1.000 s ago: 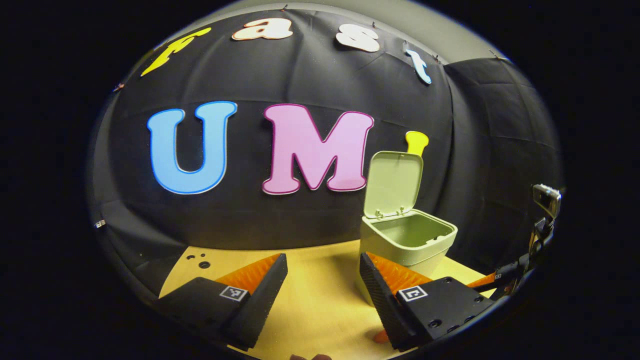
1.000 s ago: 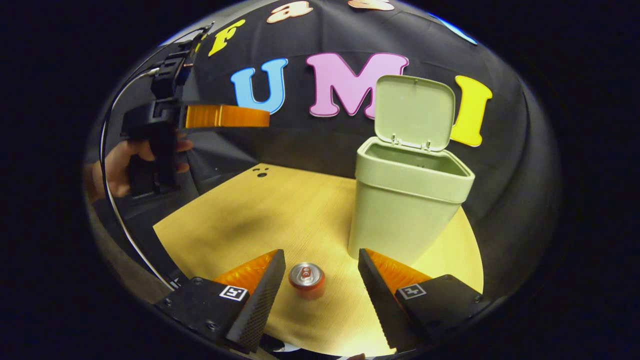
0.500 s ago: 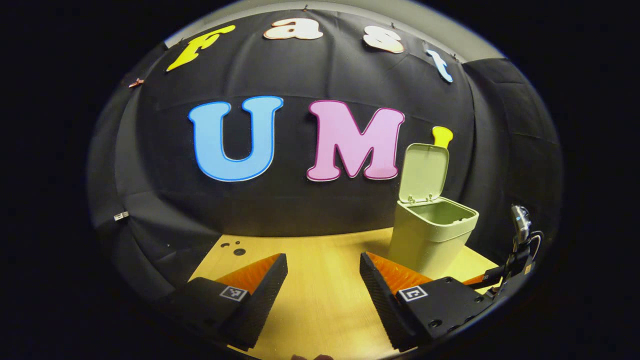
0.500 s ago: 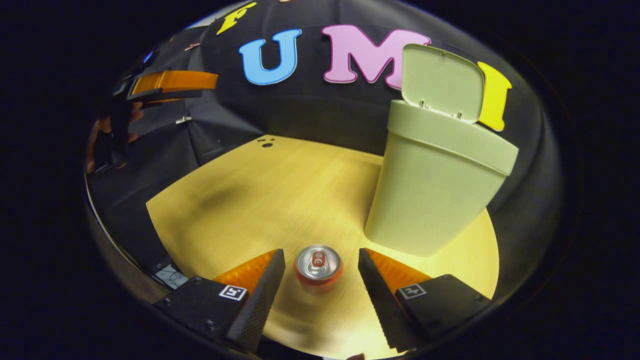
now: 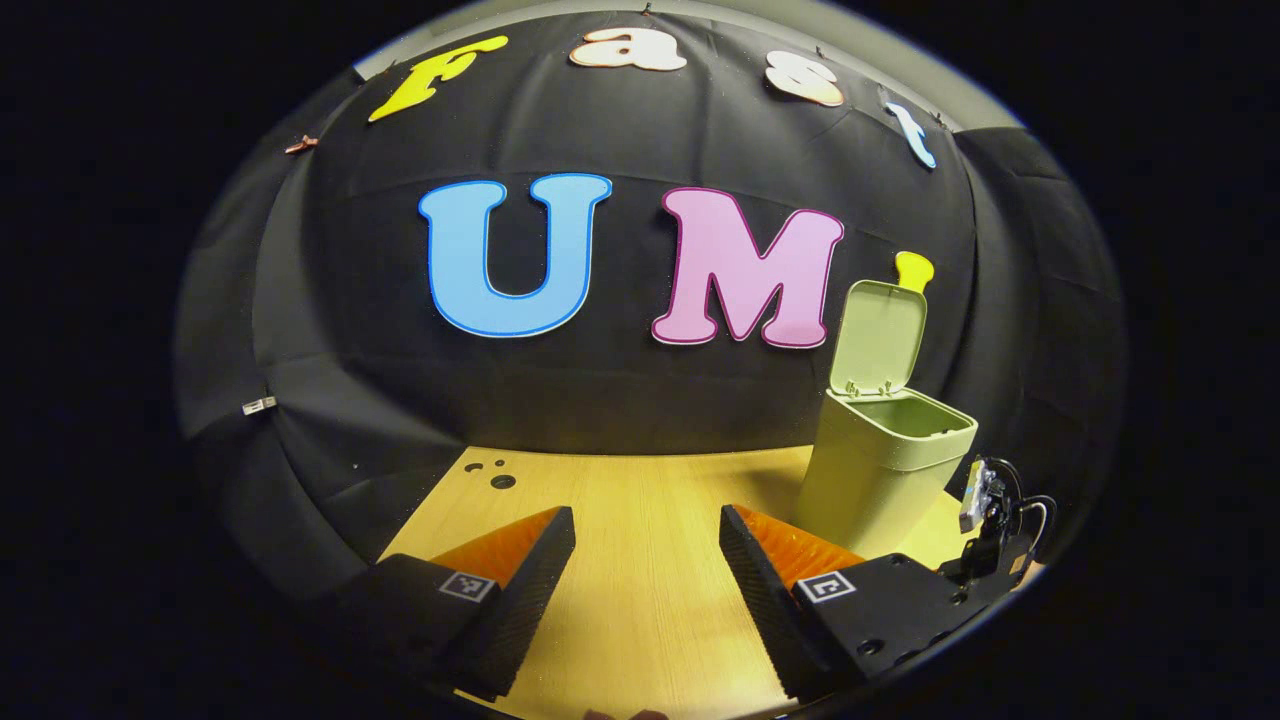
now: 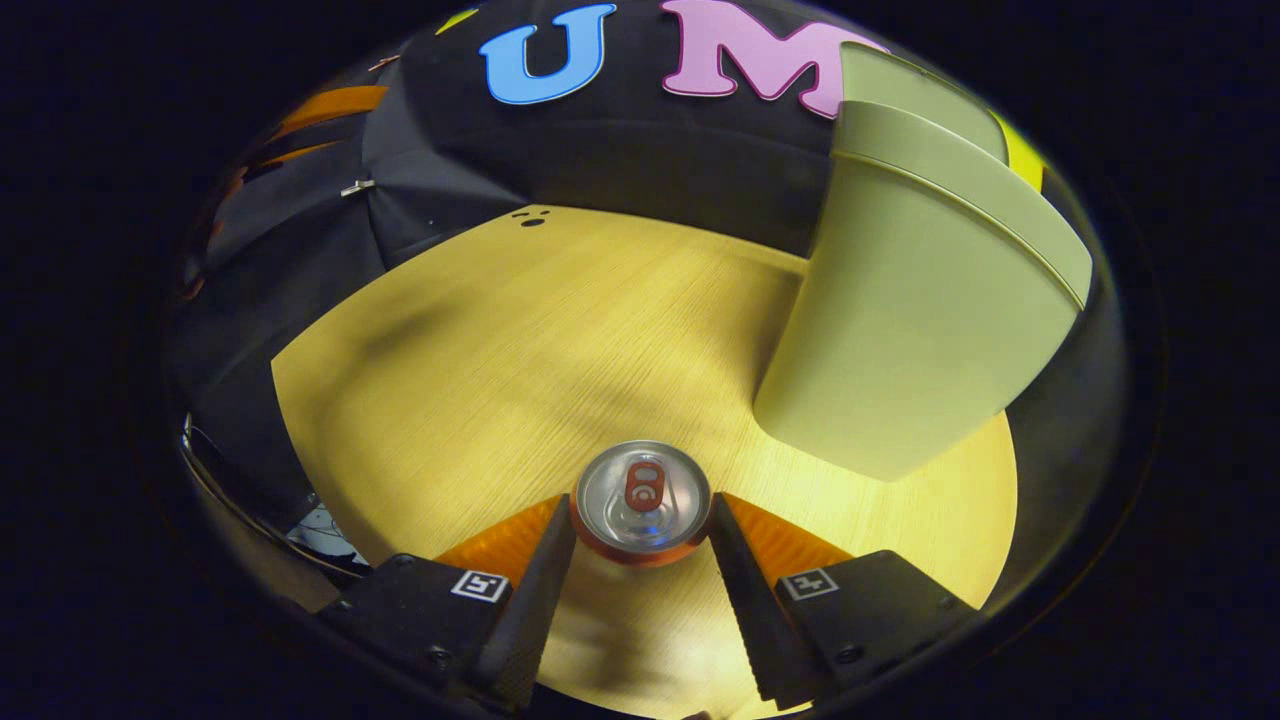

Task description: Press the lid of the desktop garbage bin to open it, pick up the crumpled paper on the desktop and throw it into the bin, then pick up the pop can on the desktop and drop it into the bin, and finally close the garbage bin lid.

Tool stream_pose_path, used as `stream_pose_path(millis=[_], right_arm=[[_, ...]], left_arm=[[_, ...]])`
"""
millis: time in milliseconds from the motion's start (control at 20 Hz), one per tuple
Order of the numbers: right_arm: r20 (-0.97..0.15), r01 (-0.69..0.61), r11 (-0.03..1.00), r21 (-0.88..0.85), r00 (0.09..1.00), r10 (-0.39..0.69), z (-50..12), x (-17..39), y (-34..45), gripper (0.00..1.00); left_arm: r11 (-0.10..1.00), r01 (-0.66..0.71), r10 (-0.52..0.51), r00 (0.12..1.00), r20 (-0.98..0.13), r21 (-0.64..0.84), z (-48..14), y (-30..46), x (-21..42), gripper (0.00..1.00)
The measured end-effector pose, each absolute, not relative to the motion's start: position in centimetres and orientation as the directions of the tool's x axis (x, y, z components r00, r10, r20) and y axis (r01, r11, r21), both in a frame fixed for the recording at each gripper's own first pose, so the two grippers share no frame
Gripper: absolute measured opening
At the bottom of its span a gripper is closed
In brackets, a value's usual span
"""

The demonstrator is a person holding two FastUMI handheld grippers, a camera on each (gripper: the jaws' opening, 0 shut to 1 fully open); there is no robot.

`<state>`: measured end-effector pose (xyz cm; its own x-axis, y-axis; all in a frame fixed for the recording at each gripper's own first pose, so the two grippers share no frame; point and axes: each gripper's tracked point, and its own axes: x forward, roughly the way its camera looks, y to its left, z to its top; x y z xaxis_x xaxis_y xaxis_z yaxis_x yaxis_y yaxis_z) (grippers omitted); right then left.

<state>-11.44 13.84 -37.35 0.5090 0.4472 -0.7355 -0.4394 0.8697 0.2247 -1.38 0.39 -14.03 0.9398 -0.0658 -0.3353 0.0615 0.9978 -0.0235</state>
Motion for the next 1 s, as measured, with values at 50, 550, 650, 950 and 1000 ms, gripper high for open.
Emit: stream_pose_path(millis=[50,550,650,950,1000], right_arm=[[-0.734,-0.439,0.869,0.227,0.51,0.449,-37.1,-11.4,13.7,0.83],[-0.641,-0.406,0.879,0.248,0.612,0.463,-28.5,-9.5,10.2,0.82],[-0.61,-0.401,0.882,0.247,0.643,0.463,-26.2,-8.4,9.4,0.82],[-0.493,-0.384,0.892,0.237,0.744,0.451,-18.8,-3.9,7.0,0.82],[-0.468,-0.381,0.894,0.235,0.762,0.448,-17.4,-3.0,6.6,0.82]], left_arm=[[0.998,0.061,-0.066,0.94,-0.336,-0.024,-14.1,0.3,-1.3,0.94],[0.995,0.089,-0.097,0.934,-0.343,-0.04,-14.5,-2.2,-0.3,0.94],[0.994,0.1,-0.109,0.933,-0.343,-0.045,-14.6,-2.8,-0.2,0.94],[0.989,0.133,-0.147,0.929,-0.34,-0.064,-14.7,-4.4,0.6,0.94],[0.988,0.136,-0.152,0.929,-0.339,-0.072,-14.9,-4.5,0.6,0.94]])
